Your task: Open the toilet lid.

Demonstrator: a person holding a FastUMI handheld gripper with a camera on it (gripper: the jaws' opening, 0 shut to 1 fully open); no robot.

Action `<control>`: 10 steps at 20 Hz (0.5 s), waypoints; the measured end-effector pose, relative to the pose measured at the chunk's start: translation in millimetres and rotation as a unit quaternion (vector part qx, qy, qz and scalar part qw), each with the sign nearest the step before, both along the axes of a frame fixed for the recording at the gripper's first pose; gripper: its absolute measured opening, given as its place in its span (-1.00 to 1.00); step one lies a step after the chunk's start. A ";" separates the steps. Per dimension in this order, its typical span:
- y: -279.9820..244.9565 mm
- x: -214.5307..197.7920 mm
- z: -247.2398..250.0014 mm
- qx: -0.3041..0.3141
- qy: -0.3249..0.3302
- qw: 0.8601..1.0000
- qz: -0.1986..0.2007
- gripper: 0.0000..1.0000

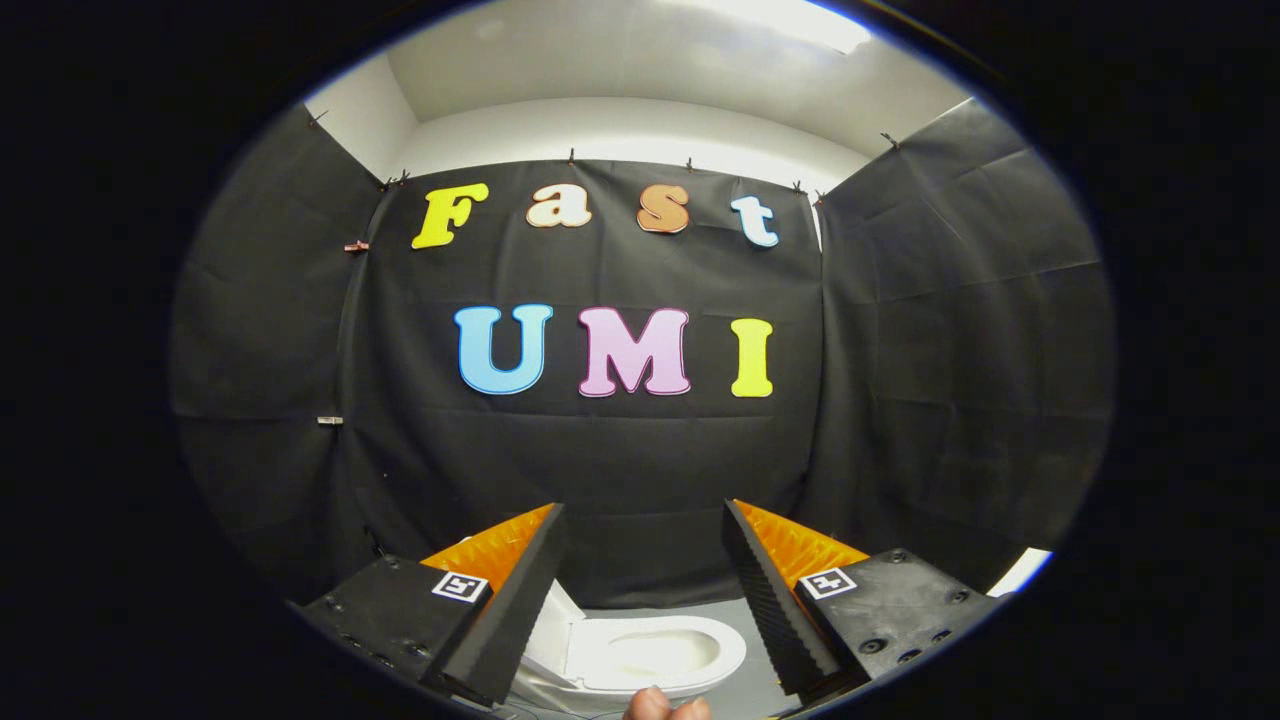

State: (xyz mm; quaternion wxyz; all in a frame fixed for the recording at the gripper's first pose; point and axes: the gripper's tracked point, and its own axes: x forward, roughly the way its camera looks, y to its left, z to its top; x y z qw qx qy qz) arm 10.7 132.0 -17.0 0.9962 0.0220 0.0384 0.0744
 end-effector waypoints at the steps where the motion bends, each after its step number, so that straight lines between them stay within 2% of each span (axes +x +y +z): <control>1: 2.4 -1.2 0.5 0.000 0.000 1.000 0.002 0.95; 6: -0.3 -2.2 5.0 -0.008 -0.010 1.000 -0.005 0.94; 10: 6.9 -6.2 3.0 -0.003 -0.006 1.000 0.004 0.97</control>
